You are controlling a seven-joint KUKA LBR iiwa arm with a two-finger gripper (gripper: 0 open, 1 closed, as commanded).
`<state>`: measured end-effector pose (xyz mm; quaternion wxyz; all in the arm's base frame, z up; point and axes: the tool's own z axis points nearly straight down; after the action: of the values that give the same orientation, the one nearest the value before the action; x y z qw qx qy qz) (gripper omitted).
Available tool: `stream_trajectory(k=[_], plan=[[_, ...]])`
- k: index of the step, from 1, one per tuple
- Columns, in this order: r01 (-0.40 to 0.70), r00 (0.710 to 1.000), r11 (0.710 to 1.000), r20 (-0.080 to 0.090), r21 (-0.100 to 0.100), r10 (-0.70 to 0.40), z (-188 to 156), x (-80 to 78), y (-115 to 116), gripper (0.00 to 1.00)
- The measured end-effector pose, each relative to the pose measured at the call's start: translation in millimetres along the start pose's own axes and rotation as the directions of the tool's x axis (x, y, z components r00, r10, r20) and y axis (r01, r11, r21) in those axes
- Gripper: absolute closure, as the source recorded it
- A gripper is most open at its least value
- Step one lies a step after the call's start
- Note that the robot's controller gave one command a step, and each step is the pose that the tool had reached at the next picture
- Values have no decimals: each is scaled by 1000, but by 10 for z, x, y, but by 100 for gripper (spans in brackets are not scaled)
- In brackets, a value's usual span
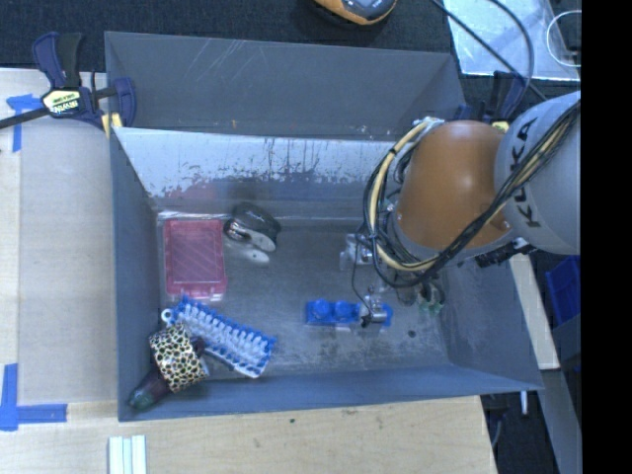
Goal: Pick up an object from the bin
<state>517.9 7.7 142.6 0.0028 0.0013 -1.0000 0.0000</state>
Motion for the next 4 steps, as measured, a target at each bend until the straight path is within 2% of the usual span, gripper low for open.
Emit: stream_trajectory(k=[1,2,3,4], plan=[[0,1000,1000,9,0,0,-46,-19,1,0],[53,999,999,-1,0,-53,739,-170,6,0],[17,1000,1000,14,0,-17,721,-252,-127,0],[52,999,999,1,0,-52,732,-180,3,0]])
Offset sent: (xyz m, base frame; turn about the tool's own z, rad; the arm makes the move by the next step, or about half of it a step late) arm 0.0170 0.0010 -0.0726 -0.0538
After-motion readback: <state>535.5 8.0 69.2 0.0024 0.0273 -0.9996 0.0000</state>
